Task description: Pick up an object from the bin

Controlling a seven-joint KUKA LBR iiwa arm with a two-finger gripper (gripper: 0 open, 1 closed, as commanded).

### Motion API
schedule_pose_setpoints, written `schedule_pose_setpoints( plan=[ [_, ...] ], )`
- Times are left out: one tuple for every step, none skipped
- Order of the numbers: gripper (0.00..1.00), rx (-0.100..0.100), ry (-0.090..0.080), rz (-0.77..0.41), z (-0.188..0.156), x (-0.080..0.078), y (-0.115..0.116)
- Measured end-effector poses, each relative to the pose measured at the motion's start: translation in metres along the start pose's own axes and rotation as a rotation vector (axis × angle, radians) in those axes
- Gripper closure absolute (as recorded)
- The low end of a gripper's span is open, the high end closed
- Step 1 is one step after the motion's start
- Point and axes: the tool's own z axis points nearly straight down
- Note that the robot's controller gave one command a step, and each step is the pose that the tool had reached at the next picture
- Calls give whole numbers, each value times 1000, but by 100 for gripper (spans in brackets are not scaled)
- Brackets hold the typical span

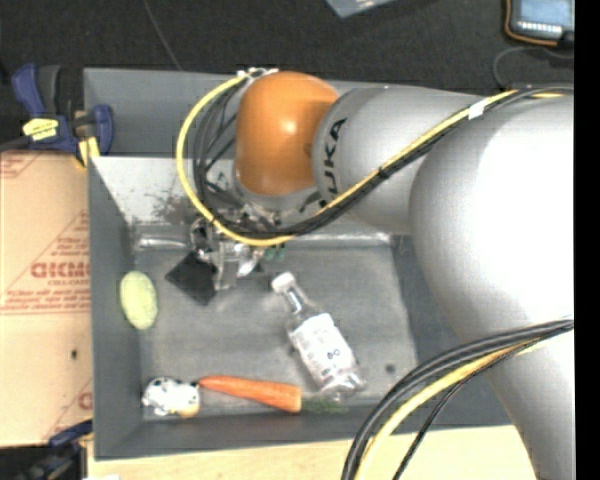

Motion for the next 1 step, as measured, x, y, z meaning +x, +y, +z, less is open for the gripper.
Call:
schedule_pose_setpoints(
  plan=[
    [100, 0, -1, 0, -8, 0, 0]
  ],
)
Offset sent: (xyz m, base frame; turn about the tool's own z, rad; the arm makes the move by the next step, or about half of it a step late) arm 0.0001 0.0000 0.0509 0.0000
